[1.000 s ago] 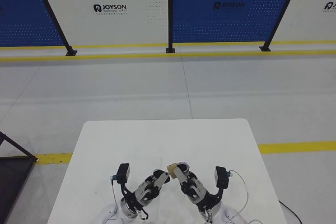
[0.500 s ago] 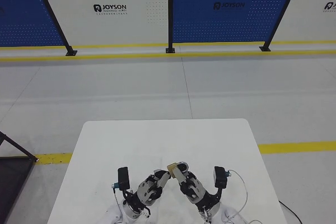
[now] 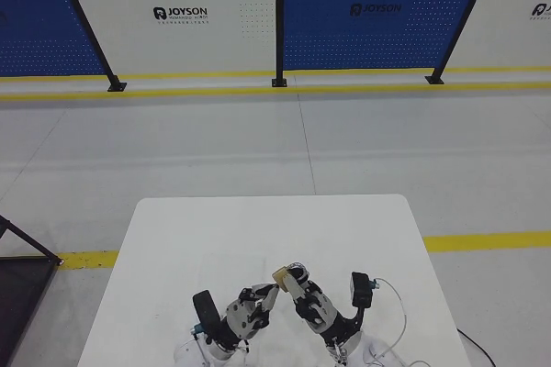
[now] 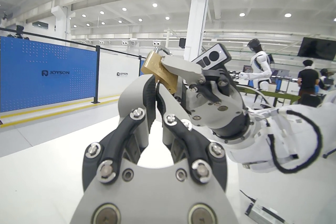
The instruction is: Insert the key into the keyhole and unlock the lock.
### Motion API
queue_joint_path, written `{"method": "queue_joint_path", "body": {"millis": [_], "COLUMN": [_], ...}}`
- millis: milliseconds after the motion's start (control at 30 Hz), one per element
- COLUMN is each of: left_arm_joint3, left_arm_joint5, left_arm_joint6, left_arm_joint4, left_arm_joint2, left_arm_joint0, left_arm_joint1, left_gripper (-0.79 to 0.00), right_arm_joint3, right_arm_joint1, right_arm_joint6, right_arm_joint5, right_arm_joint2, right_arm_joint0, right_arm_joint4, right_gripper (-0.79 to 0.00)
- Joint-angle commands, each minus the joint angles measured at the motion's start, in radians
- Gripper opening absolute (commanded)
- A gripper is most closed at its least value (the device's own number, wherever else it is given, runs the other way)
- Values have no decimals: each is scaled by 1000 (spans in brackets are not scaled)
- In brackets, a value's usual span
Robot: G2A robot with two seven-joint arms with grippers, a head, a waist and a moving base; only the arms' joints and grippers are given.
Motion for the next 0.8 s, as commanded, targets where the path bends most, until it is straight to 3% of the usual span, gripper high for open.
{"method": "queue_joint_path", "body": {"millis": [0,200,400,433,467,600,767], "left_arm_joint3": [7,25,33,33,32,18,-47], "left_arm_joint5": [91,240,280,275,266,178,-27], "left_arm_joint6": [20,69,93,92,92,82,49], "left_arm_joint4": [66,150,152,144,130,69,-60], "left_arm_joint2": [1,16,30,33,35,38,-3], "left_arm_joint0": [-4,-13,-20,-20,-19,-9,40], "left_arm_joint1": [-1,-5,-8,-8,-9,-6,14], "left_gripper": [-785,-785,-785,-514,-22,0,0], "right_arm_joint3": [0,-1,-2,-2,-2,-1,0], "right_arm_joint1": [0,2,3,3,3,4,5], "right_arm_joint6": [0,3,5,5,4,-8,-53], "right_arm_joint5": [0,0,1,1,2,5,10], "right_arm_joint2": [0,0,0,0,1,10,32], "right_arm_joint0": [0,-1,-2,-2,-2,-1,-11], "right_arm_joint4": [0,-2,1,1,0,8,12], "right_gripper": [-785,-785,-785,-785,-785,-785,-785]}}
